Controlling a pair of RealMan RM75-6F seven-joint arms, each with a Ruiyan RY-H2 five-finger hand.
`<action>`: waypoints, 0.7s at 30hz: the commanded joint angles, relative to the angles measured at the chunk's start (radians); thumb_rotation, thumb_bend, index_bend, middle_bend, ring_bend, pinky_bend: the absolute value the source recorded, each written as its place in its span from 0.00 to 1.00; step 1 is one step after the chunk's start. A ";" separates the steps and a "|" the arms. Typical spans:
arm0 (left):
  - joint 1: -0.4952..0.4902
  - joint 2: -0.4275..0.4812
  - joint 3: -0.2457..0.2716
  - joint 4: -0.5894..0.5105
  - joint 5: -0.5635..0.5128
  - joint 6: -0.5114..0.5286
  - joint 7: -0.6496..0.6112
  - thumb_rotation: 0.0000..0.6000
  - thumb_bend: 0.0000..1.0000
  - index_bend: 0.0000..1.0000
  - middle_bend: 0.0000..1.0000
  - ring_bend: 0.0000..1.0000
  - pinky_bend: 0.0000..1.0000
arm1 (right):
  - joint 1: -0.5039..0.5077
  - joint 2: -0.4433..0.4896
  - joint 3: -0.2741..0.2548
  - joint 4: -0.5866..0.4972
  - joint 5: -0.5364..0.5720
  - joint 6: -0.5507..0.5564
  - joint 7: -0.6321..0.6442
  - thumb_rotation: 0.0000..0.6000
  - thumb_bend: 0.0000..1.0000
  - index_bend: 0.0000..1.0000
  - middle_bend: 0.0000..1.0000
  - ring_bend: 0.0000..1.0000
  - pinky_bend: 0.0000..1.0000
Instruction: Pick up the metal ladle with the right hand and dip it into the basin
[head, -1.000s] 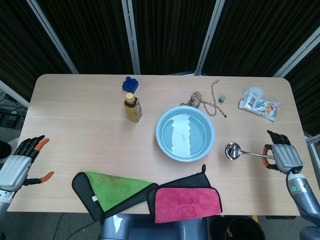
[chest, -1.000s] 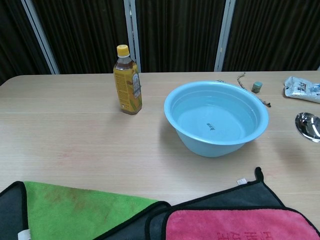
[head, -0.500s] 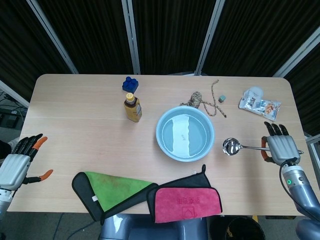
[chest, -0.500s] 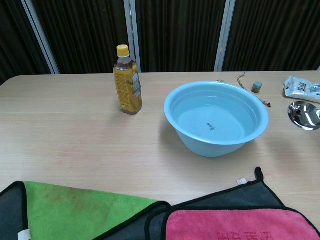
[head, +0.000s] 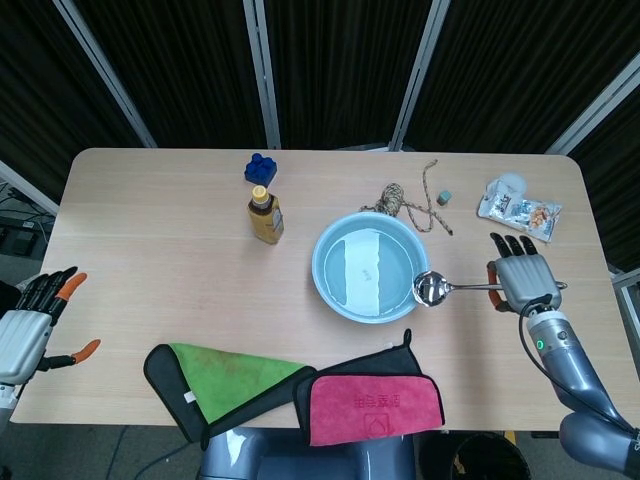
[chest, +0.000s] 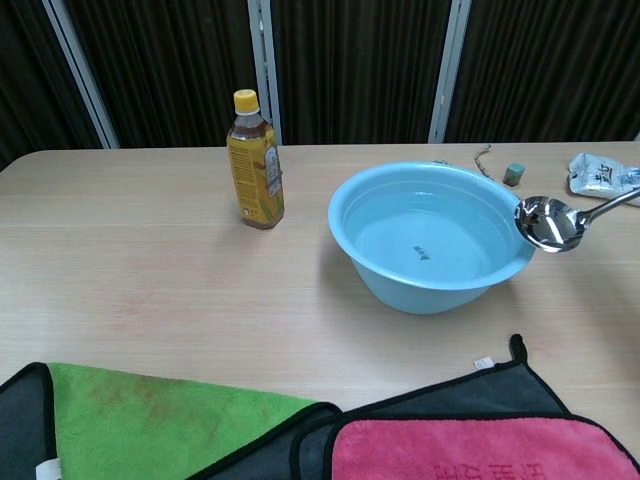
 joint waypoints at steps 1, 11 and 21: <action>-0.001 0.002 0.002 0.001 0.005 0.000 -0.006 0.74 0.23 0.00 0.00 0.00 0.00 | 0.063 -0.012 -0.008 -0.034 0.088 0.011 -0.069 1.00 0.60 0.73 0.02 0.00 0.00; -0.004 0.011 0.006 0.008 0.011 -0.004 -0.038 0.74 0.23 0.00 0.00 0.00 0.00 | 0.193 -0.122 -0.038 -0.001 0.235 0.033 -0.170 1.00 0.60 0.73 0.02 0.00 0.00; -0.005 0.022 -0.003 0.017 -0.003 -0.005 -0.076 0.73 0.23 0.00 0.00 0.00 0.00 | 0.273 -0.242 -0.067 0.077 0.325 0.068 -0.220 1.00 0.60 0.73 0.02 0.00 0.00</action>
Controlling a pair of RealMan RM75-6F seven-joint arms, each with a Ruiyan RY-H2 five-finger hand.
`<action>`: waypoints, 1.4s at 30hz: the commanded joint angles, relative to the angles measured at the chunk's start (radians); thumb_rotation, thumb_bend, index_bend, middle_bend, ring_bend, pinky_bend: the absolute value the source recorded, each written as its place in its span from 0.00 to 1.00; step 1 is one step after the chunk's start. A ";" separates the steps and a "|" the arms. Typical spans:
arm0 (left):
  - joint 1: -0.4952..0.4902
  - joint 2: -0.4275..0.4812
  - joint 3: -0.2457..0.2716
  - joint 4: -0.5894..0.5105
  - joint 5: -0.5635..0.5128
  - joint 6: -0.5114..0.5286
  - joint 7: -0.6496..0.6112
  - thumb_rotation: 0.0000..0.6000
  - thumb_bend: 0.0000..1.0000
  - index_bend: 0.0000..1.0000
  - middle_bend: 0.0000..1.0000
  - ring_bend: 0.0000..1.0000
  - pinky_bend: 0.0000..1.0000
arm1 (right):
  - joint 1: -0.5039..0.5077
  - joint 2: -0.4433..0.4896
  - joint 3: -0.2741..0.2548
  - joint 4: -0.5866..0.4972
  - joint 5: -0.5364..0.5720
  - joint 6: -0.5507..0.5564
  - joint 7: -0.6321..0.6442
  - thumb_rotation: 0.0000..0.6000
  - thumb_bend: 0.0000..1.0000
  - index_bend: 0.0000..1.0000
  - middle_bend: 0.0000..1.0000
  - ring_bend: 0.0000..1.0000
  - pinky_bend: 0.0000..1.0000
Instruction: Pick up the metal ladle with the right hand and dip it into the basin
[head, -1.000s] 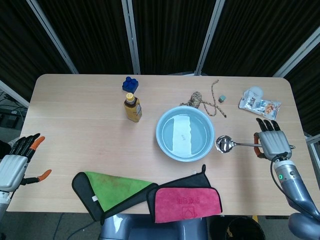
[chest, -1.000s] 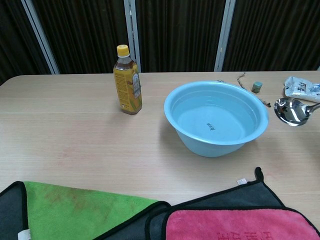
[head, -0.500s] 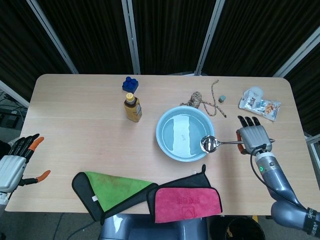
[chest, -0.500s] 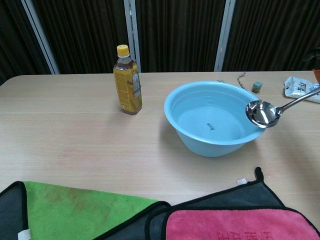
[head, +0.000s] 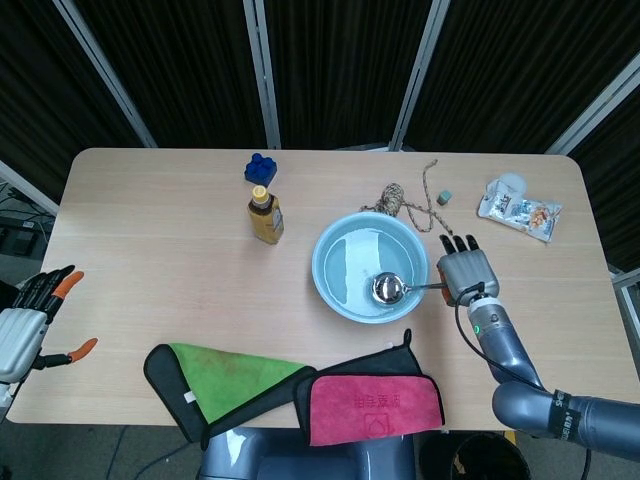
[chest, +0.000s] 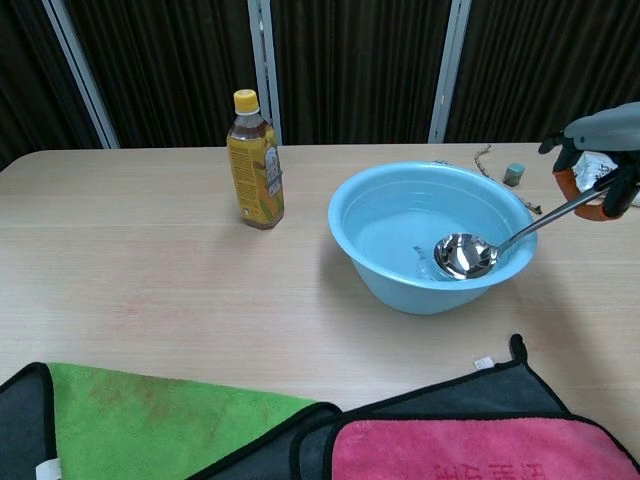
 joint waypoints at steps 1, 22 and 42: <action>0.002 0.004 -0.003 0.004 -0.005 0.004 -0.011 0.73 0.23 0.00 0.00 0.00 0.00 | 0.020 -0.038 -0.012 0.030 0.021 0.006 -0.004 1.00 0.60 0.73 0.02 0.00 0.00; 0.014 0.022 -0.015 0.044 -0.023 0.027 -0.105 0.74 0.23 0.00 0.00 0.00 0.00 | 0.052 -0.104 -0.030 0.014 0.086 0.034 0.009 1.00 0.60 0.73 0.03 0.00 0.00; 0.034 0.010 -0.012 0.021 0.003 0.068 -0.044 0.73 0.23 0.00 0.00 0.00 0.00 | 0.129 0.139 0.049 -0.221 0.203 0.030 0.073 1.00 0.60 0.73 0.03 0.00 0.00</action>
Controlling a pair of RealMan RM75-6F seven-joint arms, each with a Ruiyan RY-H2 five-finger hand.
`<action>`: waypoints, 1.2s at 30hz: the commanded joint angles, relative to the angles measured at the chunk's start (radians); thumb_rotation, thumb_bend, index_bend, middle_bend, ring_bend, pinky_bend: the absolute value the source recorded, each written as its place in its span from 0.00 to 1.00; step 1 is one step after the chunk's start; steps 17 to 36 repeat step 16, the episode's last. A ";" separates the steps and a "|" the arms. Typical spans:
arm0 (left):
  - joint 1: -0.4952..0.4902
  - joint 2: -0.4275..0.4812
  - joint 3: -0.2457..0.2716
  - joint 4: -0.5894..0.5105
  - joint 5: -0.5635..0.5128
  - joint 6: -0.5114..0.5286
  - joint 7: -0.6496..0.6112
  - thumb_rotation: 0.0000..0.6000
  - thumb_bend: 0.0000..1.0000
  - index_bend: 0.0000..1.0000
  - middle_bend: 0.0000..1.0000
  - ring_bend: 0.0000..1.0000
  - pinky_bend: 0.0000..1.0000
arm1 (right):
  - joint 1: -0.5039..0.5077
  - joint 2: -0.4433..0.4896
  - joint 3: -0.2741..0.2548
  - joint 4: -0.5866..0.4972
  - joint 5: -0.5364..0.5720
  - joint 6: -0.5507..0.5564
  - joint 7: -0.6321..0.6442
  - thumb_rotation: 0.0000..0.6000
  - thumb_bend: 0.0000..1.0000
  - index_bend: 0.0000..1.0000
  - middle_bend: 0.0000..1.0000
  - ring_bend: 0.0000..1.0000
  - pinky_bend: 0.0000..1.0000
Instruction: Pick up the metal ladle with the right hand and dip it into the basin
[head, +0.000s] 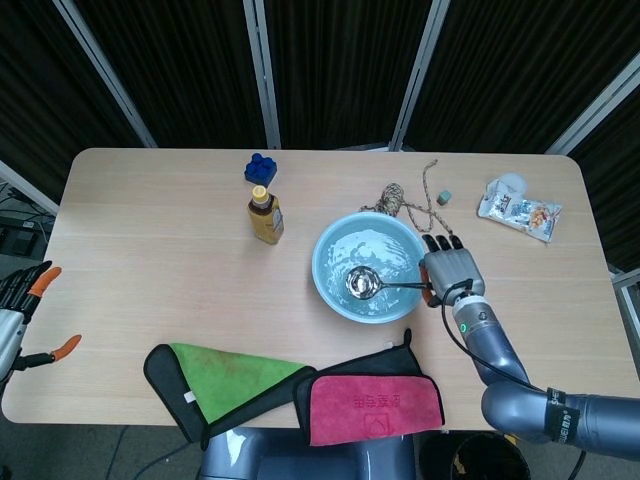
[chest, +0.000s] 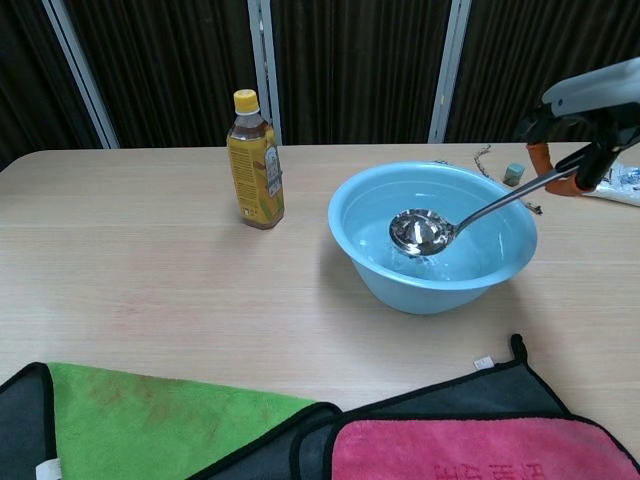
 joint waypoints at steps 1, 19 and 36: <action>0.001 0.000 0.000 0.000 0.003 0.002 0.001 0.74 0.23 0.00 0.00 0.00 0.00 | 0.008 0.047 0.016 -0.032 0.020 -0.020 0.033 1.00 0.60 0.73 0.03 0.00 0.00; -0.004 -0.007 0.005 0.008 0.028 0.005 -0.003 0.74 0.23 0.00 0.00 0.00 0.00 | 0.024 0.090 -0.029 -0.044 0.015 -0.026 0.062 1.00 0.60 0.73 0.03 0.00 0.00; -0.004 -0.007 0.005 0.008 0.028 0.005 -0.003 0.74 0.23 0.00 0.00 0.00 0.00 | 0.024 0.090 -0.029 -0.044 0.015 -0.026 0.062 1.00 0.60 0.73 0.03 0.00 0.00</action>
